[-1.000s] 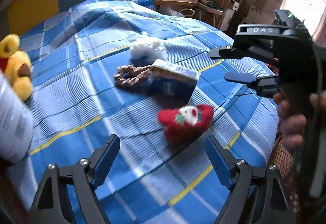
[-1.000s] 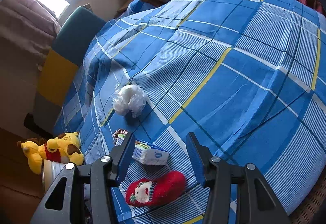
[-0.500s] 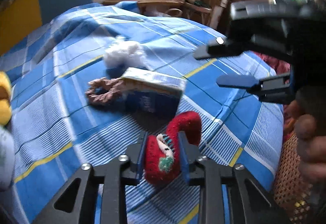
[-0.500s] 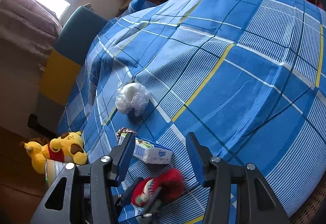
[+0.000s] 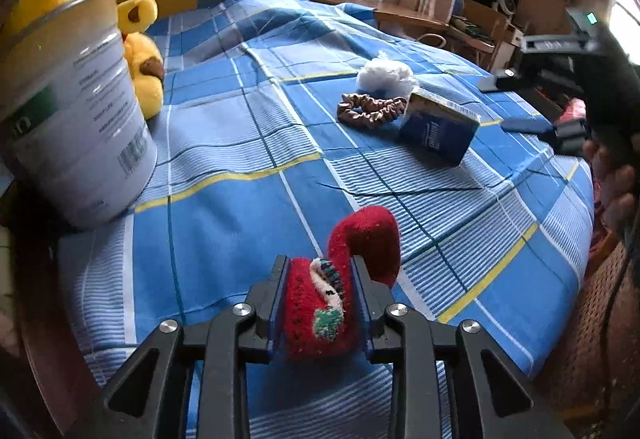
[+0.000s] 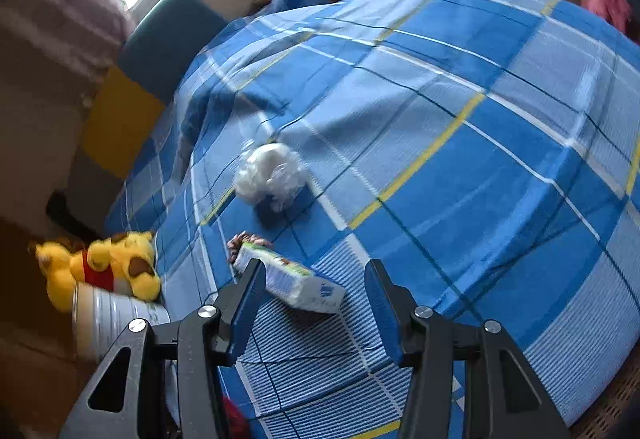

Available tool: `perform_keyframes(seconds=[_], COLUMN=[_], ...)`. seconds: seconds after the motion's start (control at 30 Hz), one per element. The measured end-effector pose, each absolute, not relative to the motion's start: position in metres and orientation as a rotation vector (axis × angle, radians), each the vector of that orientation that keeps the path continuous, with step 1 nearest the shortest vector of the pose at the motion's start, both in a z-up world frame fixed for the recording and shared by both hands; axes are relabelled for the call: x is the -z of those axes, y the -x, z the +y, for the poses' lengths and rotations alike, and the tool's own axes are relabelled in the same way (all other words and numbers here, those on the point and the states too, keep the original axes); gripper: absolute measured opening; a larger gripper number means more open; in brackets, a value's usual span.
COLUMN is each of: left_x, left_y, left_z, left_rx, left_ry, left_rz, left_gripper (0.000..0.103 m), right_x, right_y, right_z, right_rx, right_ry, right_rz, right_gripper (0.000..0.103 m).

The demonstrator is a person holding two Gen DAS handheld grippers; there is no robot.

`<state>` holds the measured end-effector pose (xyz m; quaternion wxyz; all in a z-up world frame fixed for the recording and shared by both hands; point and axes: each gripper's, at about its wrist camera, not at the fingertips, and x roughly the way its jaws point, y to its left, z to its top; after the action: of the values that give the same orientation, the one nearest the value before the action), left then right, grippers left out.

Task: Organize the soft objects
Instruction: 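Grasp the red knit sock with the left gripper, then grasp the brown scrunchie with the right gripper while the left gripper holds the red sock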

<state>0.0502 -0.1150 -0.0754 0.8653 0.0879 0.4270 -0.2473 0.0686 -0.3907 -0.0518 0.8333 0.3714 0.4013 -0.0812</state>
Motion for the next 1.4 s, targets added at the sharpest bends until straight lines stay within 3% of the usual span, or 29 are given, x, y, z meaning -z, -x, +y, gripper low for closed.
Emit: perform_keyframes(seconds=[0.47, 0.63, 0.8, 0.97, 1.27, 1.3, 1.33, 1.4], left_x=[0.087, 0.088, 0.09, 0.092, 0.094, 0.094, 0.094, 0.094], left_y=[-0.045, -0.048, -0.051, -0.054, -0.058, -0.058, -0.058, -0.058], left_z=[-0.11, -0.104, -0.102, -0.099, -0.096, -0.096, -0.096, -0.095], left_rx=[0.558, 0.582, 0.592, 0.607, 0.622, 0.622, 0.622, 0.62], left_ry=[-0.176, -0.132, -0.109, -0.076, -0.041, -0.041, -0.042, -0.04], left_rz=[0.777, 0.785, 0.792, 0.812, 0.826, 0.825, 0.825, 0.825], left_gripper=[0.031, 0.032, 0.033, 0.035, 0.036, 0.037, 0.037, 0.039], right_x=[0.023, 0.009, 0.016, 0.058, 0.095, 0.092, 0.087, 0.074], right_y=[-0.08, -0.109, -0.167, -0.206, -0.234, -0.234, -0.233, -0.227], right_z=[-0.331, -0.299, -0.249, -0.223, -0.23, -0.232, -0.232, -0.228], right_rx=[0.131, 0.05, -0.17, -0.225, -0.215, -0.223, -0.229, -0.23], right_ry=[-0.394, -0.129, 0.234, 0.521, 0.513, 0.474, 0.444, 0.416], right_rz=[0.81, 0.858, 1.063, 1.279, 1.407, 1.399, 1.379, 1.323], right_gripper=[0.052, 0.052, 0.052, 0.052, 0.052, 0.035, 0.008, 0.007])
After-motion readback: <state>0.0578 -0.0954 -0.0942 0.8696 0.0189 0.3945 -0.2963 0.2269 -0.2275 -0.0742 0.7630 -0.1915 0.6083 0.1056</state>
